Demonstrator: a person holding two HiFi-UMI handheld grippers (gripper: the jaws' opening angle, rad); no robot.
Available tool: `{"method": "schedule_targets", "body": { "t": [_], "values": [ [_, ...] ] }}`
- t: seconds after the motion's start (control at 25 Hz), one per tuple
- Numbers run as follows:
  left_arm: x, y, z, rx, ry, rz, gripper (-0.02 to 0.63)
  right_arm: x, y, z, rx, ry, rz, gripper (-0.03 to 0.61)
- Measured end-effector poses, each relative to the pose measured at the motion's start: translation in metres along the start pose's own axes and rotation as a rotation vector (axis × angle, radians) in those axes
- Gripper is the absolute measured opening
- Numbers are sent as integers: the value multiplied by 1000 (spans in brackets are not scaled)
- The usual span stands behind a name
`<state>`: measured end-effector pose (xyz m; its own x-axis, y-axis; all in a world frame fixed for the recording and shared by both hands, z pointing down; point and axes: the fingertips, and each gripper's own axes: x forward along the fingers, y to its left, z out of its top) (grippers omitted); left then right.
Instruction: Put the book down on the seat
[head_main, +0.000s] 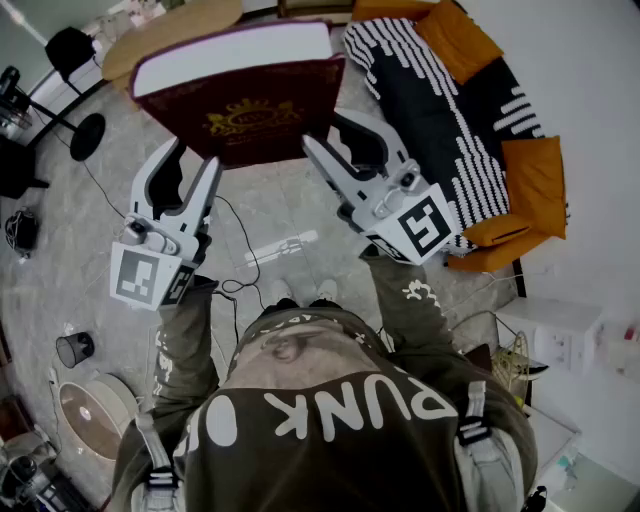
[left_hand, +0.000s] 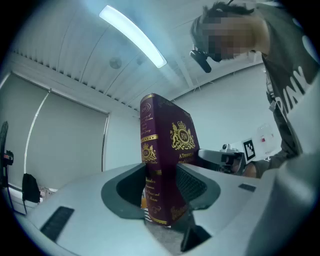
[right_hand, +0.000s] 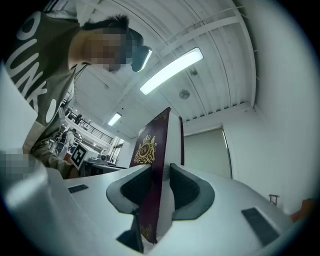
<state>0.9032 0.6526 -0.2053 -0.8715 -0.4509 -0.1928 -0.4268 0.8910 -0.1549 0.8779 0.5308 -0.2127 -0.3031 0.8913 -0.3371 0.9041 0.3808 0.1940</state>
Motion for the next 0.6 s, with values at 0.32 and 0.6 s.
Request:
{"method": "schedule_targets", "body": {
  "t": [0.32,0.6],
  "values": [
    [1,0,-1,-1,3,1,176,0,-1,-1,-1,2,-2,123],
    [6,-3,-8,6,29,-8,175,-6,-5,-7,1,20,-11,129]
  ]
}}
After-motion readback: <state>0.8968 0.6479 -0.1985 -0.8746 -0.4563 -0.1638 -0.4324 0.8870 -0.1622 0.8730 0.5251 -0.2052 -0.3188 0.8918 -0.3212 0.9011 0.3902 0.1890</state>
